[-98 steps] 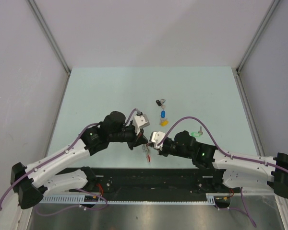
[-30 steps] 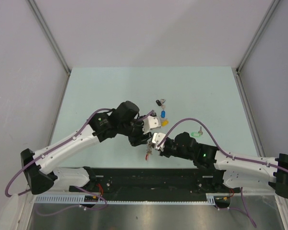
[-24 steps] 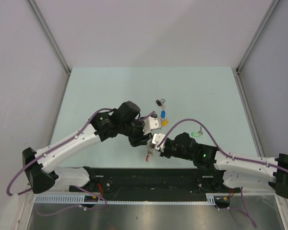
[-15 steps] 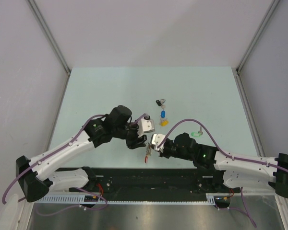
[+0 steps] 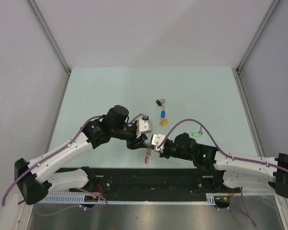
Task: Put the keys on the keyring
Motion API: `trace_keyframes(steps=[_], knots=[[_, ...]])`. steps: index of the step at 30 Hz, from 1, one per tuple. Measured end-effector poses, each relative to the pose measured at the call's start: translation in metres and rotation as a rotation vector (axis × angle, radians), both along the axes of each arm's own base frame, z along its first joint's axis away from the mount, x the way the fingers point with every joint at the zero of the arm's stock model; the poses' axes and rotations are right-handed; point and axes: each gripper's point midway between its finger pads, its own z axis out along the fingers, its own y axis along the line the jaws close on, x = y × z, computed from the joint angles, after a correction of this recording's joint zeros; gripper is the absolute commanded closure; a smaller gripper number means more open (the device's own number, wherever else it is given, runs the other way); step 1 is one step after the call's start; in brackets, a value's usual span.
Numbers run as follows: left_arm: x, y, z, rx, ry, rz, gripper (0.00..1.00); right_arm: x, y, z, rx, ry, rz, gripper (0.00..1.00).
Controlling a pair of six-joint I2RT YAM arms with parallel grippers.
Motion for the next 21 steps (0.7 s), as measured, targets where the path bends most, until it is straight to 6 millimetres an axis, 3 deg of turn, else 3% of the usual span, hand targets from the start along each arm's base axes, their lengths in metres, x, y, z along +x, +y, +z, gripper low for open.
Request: trace_keyframes(steps=[7, 21], knots=[[0.002, -0.006, -0.016, 0.034, 0.046, -0.014, 0.58, -0.001, 0.001, 0.000, 0.002, 0.002, 0.007, 1.00], [0.003, -0.007, -0.028, 0.067, 0.069, -0.019, 0.72, -0.001, 0.001, 0.001, 0.007, 0.000, 0.008, 1.00]])
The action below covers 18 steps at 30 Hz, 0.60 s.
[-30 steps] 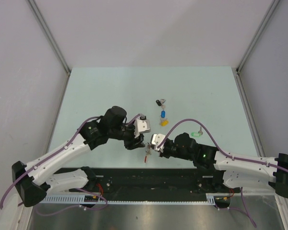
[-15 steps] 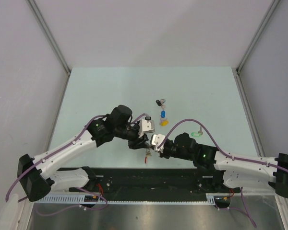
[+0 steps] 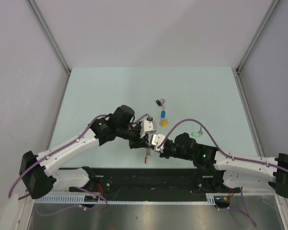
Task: Put the keys on the keyring
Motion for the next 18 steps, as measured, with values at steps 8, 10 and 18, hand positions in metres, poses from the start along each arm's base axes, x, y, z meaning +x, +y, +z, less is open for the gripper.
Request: trace_keyframes(steps=[8, 10, 18], knots=[[-0.0025, 0.0016, -0.0031, 0.012, 0.012, -0.009, 1.00, 0.0004, -0.0002, 0.0000, 0.000, 0.000, -0.002, 1.00], [-0.0032, 0.0014, -0.0029, 0.010, 0.014, -0.012, 0.99, 0.0003, -0.0001, 0.0000, 0.000, -0.001, -0.001, 1.00], [-0.0028, 0.0024, 0.0004, -0.018, 0.025, 0.009, 1.00, 0.0006, 0.0005, 0.0022, 0.008, -0.004, -0.001, 1.00]])
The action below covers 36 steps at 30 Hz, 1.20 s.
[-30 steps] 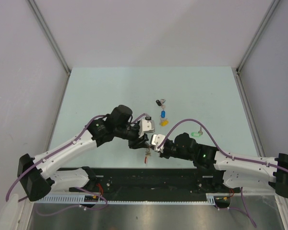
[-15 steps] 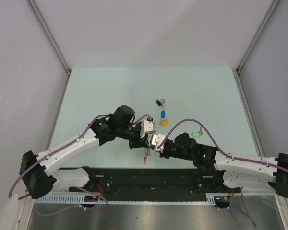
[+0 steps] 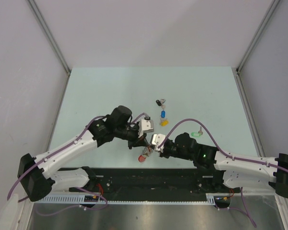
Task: Put the keys on the keyring
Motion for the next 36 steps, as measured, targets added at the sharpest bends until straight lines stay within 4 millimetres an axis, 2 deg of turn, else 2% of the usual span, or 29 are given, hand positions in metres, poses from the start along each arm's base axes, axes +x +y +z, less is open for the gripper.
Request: trace_keyframes(steps=[16, 28, 36], knots=[[0.011, 0.002, 0.009, -0.241, 0.135, 0.315, 1.00, 0.007, 0.001, 0.009, 0.017, -0.043, -0.032, 1.00], [0.019, 0.010, 0.036, -0.405, 0.107, 0.447, 1.00, 0.015, 0.007, 0.031, 0.085, -0.102, -0.071, 1.00], [0.016, 0.020, 0.062, -0.501, 0.047, 0.466, 1.00, 0.011, 0.013, 0.057, 0.179, -0.132, -0.055, 1.00]])
